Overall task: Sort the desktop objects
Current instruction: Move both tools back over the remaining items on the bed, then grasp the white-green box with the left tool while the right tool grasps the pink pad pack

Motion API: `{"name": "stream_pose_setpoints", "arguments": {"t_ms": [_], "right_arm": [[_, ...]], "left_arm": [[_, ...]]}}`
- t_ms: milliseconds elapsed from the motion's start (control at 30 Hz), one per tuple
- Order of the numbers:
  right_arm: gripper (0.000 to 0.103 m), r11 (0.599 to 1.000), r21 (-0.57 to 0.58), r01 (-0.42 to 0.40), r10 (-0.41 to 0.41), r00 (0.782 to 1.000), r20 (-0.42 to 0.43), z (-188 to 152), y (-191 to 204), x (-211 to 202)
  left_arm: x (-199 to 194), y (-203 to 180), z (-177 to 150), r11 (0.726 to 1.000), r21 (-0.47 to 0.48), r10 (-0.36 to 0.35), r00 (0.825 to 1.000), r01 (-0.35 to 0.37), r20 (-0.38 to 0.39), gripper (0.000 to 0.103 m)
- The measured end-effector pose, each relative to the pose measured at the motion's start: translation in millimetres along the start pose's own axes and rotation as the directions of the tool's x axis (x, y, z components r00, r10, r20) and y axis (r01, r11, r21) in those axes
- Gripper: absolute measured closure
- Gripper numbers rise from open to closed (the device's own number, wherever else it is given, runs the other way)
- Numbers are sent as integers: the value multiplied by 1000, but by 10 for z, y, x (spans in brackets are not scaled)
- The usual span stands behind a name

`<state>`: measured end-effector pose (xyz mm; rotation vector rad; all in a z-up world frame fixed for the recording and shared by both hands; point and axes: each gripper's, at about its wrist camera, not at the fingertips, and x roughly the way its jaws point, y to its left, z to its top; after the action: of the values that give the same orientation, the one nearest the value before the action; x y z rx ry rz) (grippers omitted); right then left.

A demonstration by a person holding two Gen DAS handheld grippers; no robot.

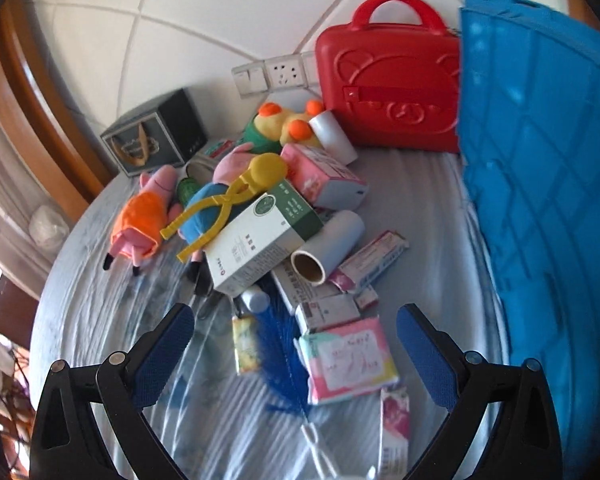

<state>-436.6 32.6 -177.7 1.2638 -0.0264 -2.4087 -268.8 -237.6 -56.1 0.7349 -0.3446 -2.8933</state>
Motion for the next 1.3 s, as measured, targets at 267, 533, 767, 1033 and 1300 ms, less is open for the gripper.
{"name": "stream_pose_setpoints", "arguments": {"t_ms": [267, 533, 767, 1033, 1300], "right_arm": [[0, 994, -66, -85, 80, 994, -78, 837, -25, 1048], [1, 975, -5, -223, 212, 932, -295, 815, -82, 1976], [0, 927, -161, -338, 265, 896, -355, 34, 738, 1478], [1, 886, -116, -449, 394, 861, -322, -308, 617, 505], [3, 996, -91, -9, -9, 981, -194, -632, -403, 84]], "left_arm": [[451, 105, -186, 1000, -29, -2, 996, -1, -84, 14], [586, 130, -222, 1000, -2, -3, 995, 3, -101, 14], [693, 4, -233, 998, 24, -61, 992, 64, -108, 14], [599, -12, -312, 995, 44, -89, 991, 94, -96, 14], [613, -76, -416, 989, -17, -151, 981, 150, -119, 14]]}}
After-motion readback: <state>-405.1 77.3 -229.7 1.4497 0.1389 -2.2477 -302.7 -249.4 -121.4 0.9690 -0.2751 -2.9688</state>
